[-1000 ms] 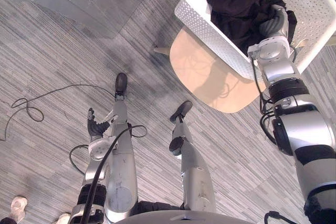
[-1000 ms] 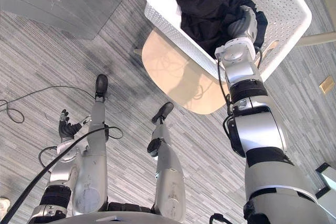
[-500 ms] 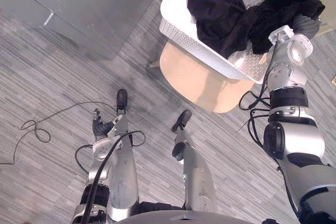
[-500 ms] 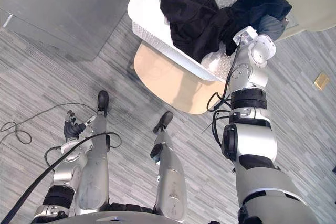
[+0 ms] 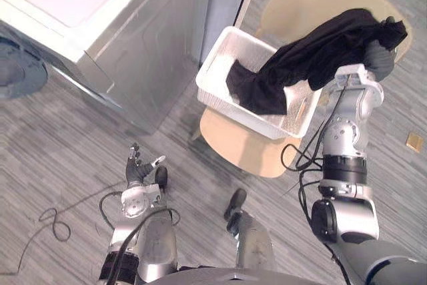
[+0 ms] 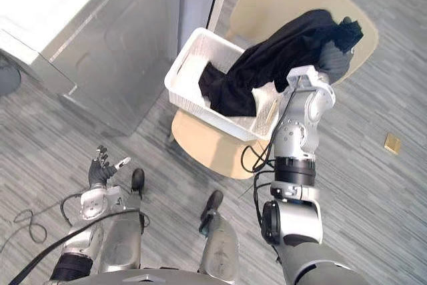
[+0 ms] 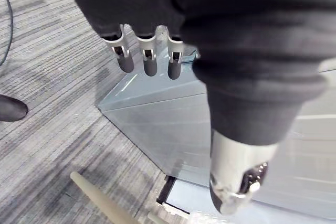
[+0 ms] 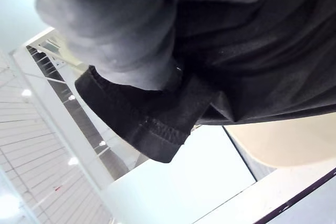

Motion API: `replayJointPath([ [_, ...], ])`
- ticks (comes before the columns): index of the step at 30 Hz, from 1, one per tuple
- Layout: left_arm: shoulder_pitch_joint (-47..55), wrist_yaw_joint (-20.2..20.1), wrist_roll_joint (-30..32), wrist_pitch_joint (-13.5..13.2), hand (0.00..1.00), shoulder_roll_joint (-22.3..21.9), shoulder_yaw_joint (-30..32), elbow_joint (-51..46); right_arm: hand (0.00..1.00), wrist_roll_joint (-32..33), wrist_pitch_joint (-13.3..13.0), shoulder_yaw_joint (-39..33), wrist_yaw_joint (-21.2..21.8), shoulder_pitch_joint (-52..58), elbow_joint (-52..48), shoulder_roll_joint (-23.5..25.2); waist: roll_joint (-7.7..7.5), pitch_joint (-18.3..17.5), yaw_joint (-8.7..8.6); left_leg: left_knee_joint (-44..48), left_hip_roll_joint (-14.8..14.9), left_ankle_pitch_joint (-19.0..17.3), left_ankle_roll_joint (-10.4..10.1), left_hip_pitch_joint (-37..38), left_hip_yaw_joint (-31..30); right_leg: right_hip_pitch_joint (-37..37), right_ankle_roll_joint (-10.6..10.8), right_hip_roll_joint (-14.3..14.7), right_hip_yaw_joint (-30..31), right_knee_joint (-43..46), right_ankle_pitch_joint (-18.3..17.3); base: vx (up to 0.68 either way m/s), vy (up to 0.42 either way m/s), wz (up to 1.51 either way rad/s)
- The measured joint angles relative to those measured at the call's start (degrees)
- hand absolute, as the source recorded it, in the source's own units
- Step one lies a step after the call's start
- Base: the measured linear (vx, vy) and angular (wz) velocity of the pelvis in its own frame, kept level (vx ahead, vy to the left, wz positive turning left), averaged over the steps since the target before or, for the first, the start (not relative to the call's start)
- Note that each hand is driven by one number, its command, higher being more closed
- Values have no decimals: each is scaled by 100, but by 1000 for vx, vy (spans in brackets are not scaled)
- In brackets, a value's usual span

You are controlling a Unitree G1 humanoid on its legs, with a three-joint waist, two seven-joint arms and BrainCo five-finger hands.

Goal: Pick up the laundry basket with both hands and put the clothes into the washing machine.

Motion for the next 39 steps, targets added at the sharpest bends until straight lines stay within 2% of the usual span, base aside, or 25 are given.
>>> replayJointPath([
  [3, 146, -117, -3, 96, 0, -98, 43, -52, 100, 100, 23, 1, 88, 106, -99, 73, 131, -282, -127, -28, -18, -66, -5, 236, 20, 375, 53, 18, -91, -287, 40, 64, -21, 2],
  [10, 268, -132, 0, 160, 0, -226, 54, -586, 100, 201, 51, 105, 286, 310, -641, 140, 159, -1056, -260, -29, -91, -228, -11, 649, 213, 806, 143, 15, 41, -658, 180, 73, -3, -10],
  [12, 200, -127, 8, 160, 0, -225, 57, -724, 100, 197, 52, 161, 331, 281, -670, 113, 164, -1061, -321, -15, -92, -241, -20, 805, 247, 980, 154, 17, 45, -713, 189, 48, -1, -8],
  [18, -255, -143, 58, 150, 0, -151, -8, -937, 100, 204, 125, 585, 394, -45, -609, -227, 223, -1472, -478, -47, -96, -381, -19, 1126, 552, 1195, 170, 66, 322, -1013, 302, -2, 12, -23],
  [20, -457, -172, 55, 138, 0, -39, -119, -936, 100, 204, 163, 708, 501, -298, -514, -296, 238, -1494, -542, -48, -84, -381, -19, 1231, 645, 1280, 166, 89, 376, -1105, 372, -7, 5, -22],
  [25, -976, -534, 46, 87, 0, 67, -483, -902, 100, 206, 234, 914, 625, -436, -342, -443, 252, -1651, -675, -53, -79, -390, -25, 1349, 747, 1358, 144, 119, 502, -1222, 441, -15, 6, -12],
  [28, -1504, -660, 47, 80, 0, 262, -745, -482, 100, 215, 322, 1121, 740, -436, -264, -440, 293, -1682, -758, -54, -73, -451, -61, 1385, 829, 1342, 135, 133, 597, -1254, 467, -29, 5, -14],
  [33, -2559, -790, -223, 79, 0, 512, -1449, 378, 100, 259, 446, 1604, 851, -432, -181, -361, 221, -1790, -891, -55, 126, -451, -136, 1305, 997, 1146, 53, 367, 871, -1380, 582, -8, -31, -27],
  [37, -3063, -867, -483, 81, 0, 519, -1703, 548, 100, 259, 460, 1803, 952, -400, -185, -210, 190, -1816, -942, -54, 226, -457, -169, 1293, 1134, 1063, 19, 488, 988, -1448, 639, 20, -38, -19],
  [39, -3343, -872, -643, 80, 0, 513, -1836, 641, 100, 259, 546, 1862, 976, -308, -197, -184, 148, -1843, -965, -53, 251, -455, -178, 1266, 1154, 1037, -1, 517, 995, -1482, 702, 28, -27, -13],
])
